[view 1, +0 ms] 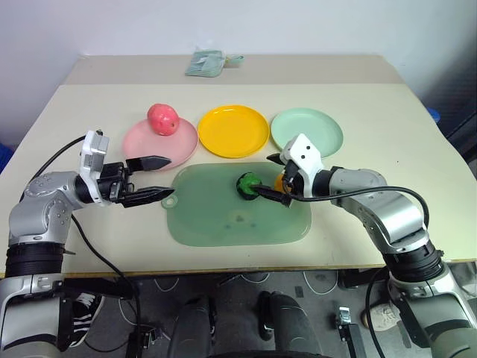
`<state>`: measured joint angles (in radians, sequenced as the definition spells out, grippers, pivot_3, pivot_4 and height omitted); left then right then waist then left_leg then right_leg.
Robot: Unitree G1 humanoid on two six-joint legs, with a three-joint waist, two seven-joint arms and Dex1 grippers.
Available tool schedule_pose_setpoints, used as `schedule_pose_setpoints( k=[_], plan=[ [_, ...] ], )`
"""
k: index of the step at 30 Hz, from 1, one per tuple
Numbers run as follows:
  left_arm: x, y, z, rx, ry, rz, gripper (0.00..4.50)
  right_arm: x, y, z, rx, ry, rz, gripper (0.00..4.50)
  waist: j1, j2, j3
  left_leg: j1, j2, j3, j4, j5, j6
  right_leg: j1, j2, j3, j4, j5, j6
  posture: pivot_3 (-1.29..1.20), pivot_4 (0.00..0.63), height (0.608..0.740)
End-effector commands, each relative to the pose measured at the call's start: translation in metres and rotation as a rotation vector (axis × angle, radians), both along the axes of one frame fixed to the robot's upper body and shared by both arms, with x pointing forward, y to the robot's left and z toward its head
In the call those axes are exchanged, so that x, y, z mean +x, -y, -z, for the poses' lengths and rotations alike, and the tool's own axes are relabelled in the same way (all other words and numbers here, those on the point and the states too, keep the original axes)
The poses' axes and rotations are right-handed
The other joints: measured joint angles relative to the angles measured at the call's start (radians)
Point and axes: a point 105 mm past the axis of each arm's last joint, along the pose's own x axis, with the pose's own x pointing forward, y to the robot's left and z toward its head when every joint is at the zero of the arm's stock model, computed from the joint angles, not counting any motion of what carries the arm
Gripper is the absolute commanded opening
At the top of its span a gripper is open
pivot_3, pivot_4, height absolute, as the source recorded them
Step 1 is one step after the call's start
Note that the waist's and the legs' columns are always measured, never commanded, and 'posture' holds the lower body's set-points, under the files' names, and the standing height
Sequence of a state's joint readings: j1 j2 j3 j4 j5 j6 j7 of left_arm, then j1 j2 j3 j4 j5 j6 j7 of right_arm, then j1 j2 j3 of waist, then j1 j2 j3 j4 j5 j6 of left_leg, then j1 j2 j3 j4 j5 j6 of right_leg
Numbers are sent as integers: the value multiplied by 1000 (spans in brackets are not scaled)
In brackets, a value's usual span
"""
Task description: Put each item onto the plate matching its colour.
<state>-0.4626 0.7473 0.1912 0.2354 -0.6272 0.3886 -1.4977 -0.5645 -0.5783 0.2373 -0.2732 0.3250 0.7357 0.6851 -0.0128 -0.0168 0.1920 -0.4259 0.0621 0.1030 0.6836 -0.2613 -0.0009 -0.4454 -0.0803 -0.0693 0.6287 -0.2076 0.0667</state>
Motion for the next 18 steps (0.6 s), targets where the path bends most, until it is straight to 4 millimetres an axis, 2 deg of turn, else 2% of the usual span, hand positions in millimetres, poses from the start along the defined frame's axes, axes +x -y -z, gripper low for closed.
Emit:
schedule_pose_setpoints(
  k=[1,6,18],
  plan=[
    [-6,0,-12,-21,52,7,4458,0,-6,-7,-7,35,-30,4500,0,0,0,0,0,0,0,0,0,0,0,0,0,0,0,0,150,740],
    [-8,1,-9,-14,47,-2,4458,2,-11,-3,20,-11,-29,4500,0,0,0,0,0,0,0,0,0,0,0,0,0,0,0,0,150,740],
    [-13,1,-5,-21,28,5,4458,12,-17,15,-80,14,-33,4500,0,0,0,0,0,1,0,0,0,0,0,0,0,0,0,0,150,740]
  ],
)
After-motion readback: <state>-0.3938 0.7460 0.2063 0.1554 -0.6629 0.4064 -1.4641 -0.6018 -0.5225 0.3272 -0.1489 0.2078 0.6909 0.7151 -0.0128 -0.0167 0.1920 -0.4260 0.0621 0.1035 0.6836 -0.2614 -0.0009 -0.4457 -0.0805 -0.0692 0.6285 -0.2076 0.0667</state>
